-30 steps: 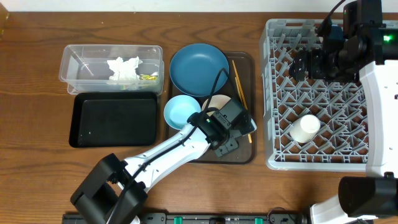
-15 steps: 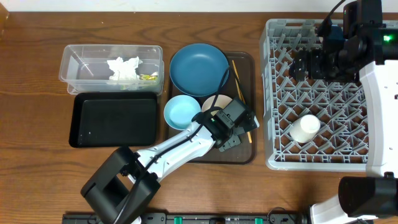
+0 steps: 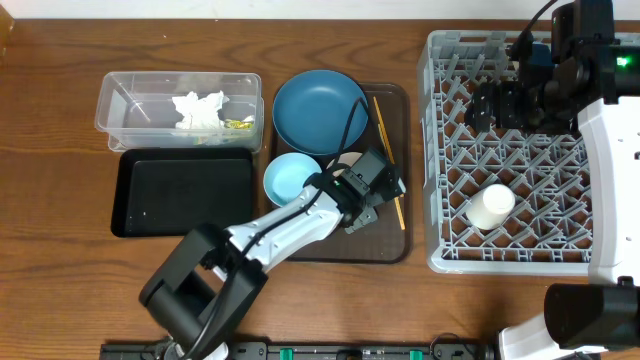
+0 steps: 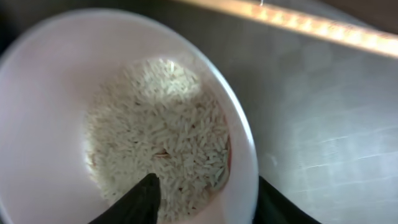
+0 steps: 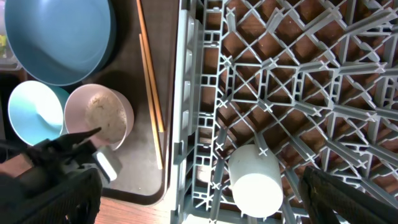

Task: Sort waste into correct bins and load items into the dishwasher rack

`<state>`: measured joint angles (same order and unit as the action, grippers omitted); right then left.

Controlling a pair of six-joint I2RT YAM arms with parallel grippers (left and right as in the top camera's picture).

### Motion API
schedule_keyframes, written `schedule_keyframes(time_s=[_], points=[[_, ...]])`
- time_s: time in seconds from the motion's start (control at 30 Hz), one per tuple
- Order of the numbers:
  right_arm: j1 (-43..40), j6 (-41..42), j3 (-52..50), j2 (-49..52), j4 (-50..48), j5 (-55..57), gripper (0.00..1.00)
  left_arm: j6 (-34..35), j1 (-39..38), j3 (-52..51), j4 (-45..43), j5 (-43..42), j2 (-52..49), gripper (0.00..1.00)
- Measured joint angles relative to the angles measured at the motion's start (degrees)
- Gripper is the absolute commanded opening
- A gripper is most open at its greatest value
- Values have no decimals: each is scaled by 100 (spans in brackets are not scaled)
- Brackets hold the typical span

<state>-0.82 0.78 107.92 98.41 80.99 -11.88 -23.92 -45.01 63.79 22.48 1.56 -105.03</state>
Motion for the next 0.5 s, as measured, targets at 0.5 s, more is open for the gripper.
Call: schedule_keyframes(time_s=[0.5], points=[[0, 0, 0, 0, -2, 0, 99, 33, -4, 0, 13, 15, 46, 30]])
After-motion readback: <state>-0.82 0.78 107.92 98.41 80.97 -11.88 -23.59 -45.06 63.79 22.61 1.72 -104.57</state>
